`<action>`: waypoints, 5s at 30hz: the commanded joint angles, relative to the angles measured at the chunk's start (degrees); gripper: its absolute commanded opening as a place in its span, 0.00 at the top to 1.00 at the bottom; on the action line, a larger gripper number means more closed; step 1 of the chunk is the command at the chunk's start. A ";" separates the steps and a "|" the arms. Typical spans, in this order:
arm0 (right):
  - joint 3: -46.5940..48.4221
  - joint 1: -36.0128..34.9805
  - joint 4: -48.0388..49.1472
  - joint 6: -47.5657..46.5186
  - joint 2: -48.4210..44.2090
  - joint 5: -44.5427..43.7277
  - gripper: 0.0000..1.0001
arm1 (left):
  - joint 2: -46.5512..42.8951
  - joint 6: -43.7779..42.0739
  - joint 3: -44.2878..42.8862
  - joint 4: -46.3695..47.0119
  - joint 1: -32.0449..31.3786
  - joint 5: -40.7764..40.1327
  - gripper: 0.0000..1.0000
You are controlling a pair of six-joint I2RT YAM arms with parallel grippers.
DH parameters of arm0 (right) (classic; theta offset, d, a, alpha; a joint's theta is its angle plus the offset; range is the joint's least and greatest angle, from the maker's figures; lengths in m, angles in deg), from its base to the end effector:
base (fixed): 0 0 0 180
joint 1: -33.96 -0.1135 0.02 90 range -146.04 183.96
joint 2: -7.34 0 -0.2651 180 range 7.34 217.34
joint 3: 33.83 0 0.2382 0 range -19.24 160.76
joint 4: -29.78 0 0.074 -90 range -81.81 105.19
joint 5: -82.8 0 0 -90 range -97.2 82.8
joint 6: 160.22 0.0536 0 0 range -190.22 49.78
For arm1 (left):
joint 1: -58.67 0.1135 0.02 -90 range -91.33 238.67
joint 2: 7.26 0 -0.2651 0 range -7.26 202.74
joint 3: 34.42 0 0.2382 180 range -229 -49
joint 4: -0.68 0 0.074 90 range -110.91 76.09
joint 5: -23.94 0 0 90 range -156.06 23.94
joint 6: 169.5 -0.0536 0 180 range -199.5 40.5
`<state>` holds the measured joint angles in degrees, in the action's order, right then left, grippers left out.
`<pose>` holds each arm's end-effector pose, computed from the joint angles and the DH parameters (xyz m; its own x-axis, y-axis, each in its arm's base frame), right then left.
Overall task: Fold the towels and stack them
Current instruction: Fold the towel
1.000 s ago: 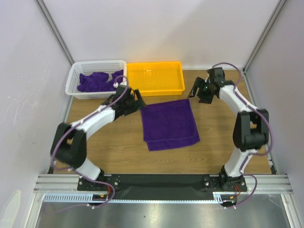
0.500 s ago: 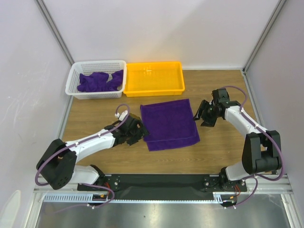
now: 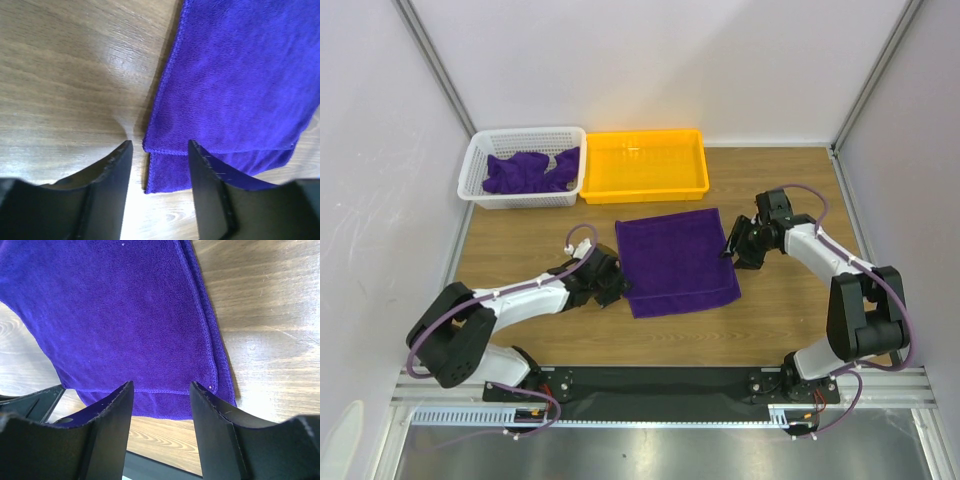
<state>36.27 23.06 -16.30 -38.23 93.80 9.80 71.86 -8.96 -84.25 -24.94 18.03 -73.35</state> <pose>0.2819 0.0703 0.2000 -0.9045 0.3418 -0.2551 0.1952 0.8636 0.4649 0.1948 -0.1582 0.1532 -0.7638 -0.5769 -0.2894 -0.3886 0.7691 -0.5074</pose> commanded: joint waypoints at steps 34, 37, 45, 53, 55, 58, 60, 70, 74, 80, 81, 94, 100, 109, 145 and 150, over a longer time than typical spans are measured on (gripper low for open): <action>-7.43 -2.11 1.07 0.62 2.05 -3.90 0.52 | 1.75 -1.72 -0.88 1.89 -0.31 0.43 1.00; -7.43 -2.11 1.77 0.80 2.49 -3.90 0.60 | 1.57 -1.72 -0.88 1.71 -0.31 0.35 1.00; -7.43 -2.20 3.01 1.06 2.58 -4.34 0.81 | 0.78 -2.78 -1.14 1.01 -0.31 -0.71 1.00; -3.92 -2.11 -0.24 0.09 -0.23 -6.00 1.00 | -1.94 -5.94 -5.70 -3.29 -0.31 -2.55 1.00; -1.03 -2.11 -2.17 -0.17 -1.37 -6.53 1.00 | -2.99 -6.99 -7.29 -4.96 -0.31 -2.47 1.00; 3.53 -2.02 -4.01 -0.52 -2.16 -6.71 1.00 | -4.05 -8.40 -10.89 -6.99 -0.31 -2.29 1.00; 5.83 -1.85 -5.07 -0.52 -2.60 -6.54 1.00 | -4.58 -9.02 -13.17 -7.95 -0.23 -2.47 1.00; 26.21 2.72 -5.25 -1.93 4.67 -3.81 1.00 | -3.53 -11.48 -23.11 -8.66 6.54 1.22 1.00; 33.69 2.98 -8.06 -3.33 8.29 -3.11 1.00 | -3.96 -12.18 -25.05 -9.19 6.45 2.19 1.00; 30.28 3.07 -10.26 -4.04 4.87 -2.49 1.00 | -7.12 -10.78 -20.67 -9.01 6.37 3.68 1.00; 27.84 3.07 -10.96 -4.04 3.99 -2.58 1.00 | -8.26 -10.52 -19.78 -9.19 6.28 3.77 1.00; 11.21 3.34 -13.25 -3.86 -8.32 -4.95 1.00 | -11.87 -6.48 -7.92 -7.61 1.36 4.30 1.00; 6.02 3.34 -13.08 -3.25 -10.51 -4.60 1.00 | -12.67 -4.80 -3.96 -6.99 -0.58 4.39 1.00; 9.44 3.34 -13.69 -2.46 -12.28 -3.90 1.00 | -13.98 -6.20 -8.17 -9.62 -1.02 3.34 1.00; -10.41 3.42 -11.06 -4.83 -11.22 -4.78 1.00 | -9.33 -0.68 3.42 -4.70 -9.10 5.01 1.00; -12.08 3.42 -10.79 -5.18 -9.91 -4.86 1.00 | -9.33 0.65 5.19 -6.02 -9.19 3.52 1.00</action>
<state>24.97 26.21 -28.54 -41.95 83.24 5.36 62.52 -10.45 -79.62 -31.08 9.22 -68.50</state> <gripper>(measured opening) 0.009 0.009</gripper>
